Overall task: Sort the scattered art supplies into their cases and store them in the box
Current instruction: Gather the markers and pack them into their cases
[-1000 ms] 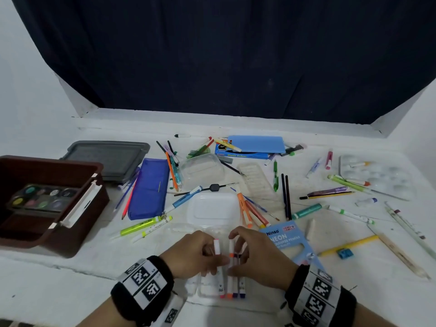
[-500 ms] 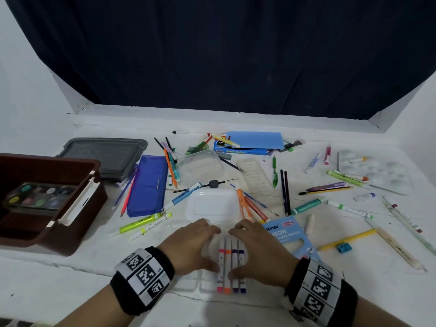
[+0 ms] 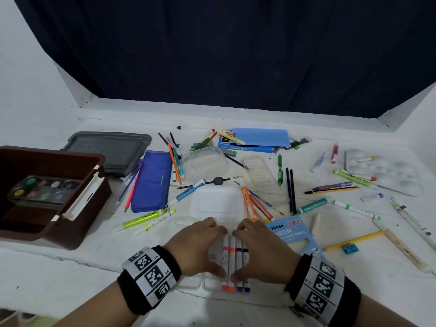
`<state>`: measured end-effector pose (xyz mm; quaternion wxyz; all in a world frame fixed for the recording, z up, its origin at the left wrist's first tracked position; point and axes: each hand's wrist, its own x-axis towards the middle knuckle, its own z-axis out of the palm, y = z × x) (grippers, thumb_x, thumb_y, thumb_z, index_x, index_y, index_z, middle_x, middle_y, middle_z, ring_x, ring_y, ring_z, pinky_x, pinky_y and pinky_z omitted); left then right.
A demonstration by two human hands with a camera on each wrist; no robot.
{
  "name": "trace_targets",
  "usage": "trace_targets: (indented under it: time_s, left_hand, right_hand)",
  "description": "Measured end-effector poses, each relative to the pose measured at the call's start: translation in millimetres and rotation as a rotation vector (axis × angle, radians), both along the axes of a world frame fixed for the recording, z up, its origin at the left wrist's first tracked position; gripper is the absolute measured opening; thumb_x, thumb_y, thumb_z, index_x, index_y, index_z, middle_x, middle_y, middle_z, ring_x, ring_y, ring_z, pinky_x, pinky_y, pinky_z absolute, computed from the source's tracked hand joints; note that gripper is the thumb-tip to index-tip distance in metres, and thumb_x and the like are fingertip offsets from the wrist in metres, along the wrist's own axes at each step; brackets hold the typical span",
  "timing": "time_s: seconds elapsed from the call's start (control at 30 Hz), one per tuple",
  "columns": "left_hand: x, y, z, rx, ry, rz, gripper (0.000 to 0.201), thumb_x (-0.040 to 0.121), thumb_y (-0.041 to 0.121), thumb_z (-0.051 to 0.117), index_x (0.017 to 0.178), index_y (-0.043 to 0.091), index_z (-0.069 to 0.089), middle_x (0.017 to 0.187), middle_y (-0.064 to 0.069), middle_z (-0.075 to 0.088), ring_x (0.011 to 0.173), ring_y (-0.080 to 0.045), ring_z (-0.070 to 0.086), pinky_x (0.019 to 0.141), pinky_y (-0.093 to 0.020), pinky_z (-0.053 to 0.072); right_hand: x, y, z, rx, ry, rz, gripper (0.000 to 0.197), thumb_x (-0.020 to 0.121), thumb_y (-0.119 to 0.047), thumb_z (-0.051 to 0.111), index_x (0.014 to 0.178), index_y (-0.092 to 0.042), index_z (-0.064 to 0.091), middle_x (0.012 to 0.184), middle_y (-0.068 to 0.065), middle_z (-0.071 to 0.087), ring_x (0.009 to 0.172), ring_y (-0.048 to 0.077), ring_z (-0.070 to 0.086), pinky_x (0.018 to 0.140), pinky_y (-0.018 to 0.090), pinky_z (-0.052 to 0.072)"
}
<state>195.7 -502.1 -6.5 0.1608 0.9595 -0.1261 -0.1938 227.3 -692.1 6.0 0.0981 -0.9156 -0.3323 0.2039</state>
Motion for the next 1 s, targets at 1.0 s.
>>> trace_targets:
  time_s: [1.0]
  left_hand:
    - [10,-15,14,0.233,-0.028,-0.035,0.078,0.058,0.070,0.080,0.121,0.030,0.061,0.111,0.003,0.058,0.103,-0.019,0.052,0.086,-0.036,0.046]
  right_hand:
    - [5,18,15,-0.191,-0.108,0.076,0.065,0.063,-0.060,0.082,0.107,-0.018,0.058,0.095,-0.004,0.041,0.085,0.017,0.045,0.076,0.037,0.039]
